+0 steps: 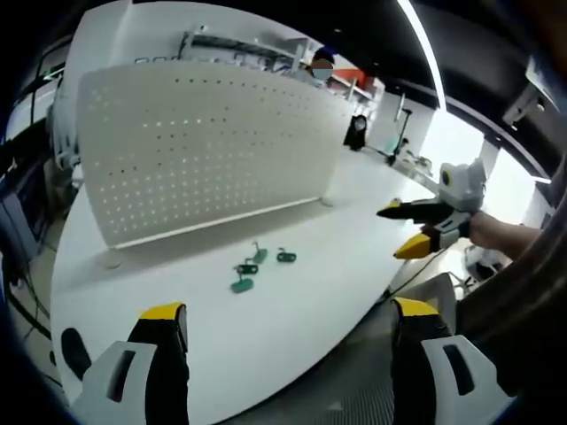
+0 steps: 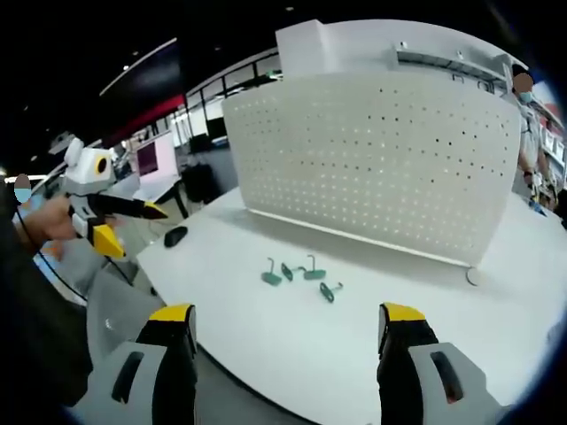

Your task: Insert the hook assembly into the mounting plate slot until the hook locks in place.

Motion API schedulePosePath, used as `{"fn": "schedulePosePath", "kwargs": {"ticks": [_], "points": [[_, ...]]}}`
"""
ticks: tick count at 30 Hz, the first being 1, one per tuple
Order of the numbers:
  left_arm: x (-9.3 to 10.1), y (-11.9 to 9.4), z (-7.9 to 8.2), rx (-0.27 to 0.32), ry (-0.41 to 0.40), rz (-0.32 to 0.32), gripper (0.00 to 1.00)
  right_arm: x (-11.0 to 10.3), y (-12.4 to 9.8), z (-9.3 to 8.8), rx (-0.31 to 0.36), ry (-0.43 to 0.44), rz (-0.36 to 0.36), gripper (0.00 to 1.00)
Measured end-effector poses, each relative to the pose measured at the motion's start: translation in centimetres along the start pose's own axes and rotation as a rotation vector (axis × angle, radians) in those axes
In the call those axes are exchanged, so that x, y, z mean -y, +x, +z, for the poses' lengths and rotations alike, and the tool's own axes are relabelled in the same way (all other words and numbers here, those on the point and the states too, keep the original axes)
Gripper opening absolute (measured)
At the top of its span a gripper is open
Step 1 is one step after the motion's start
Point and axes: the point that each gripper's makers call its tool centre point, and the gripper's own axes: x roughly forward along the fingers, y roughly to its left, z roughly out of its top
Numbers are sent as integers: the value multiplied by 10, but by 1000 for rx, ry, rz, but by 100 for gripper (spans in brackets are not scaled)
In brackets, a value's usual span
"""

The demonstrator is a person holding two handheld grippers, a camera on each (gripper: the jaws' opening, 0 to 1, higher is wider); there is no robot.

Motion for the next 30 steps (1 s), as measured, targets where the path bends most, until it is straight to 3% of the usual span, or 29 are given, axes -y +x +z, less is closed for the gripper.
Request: {"fn": "schedulePosePath", "kwargs": {"ticks": [8, 11, 21, 30], "points": [[-1, 0, -2, 1, 8, 2, 96, 2, -1, 6, 33, 53, 4, 84], [-2, 0, -3, -1, 4, 4, 96, 3, 1, -2, -19, 61, 8, 85], [-5, 3, -7, -13, -2, 3, 96, -7, 12, -14, -82, 17, 58, 78], [-8, 3, -8, -14, -5, 4, 97, -14, 35, -11, -94, -19, 114, 72]]}}
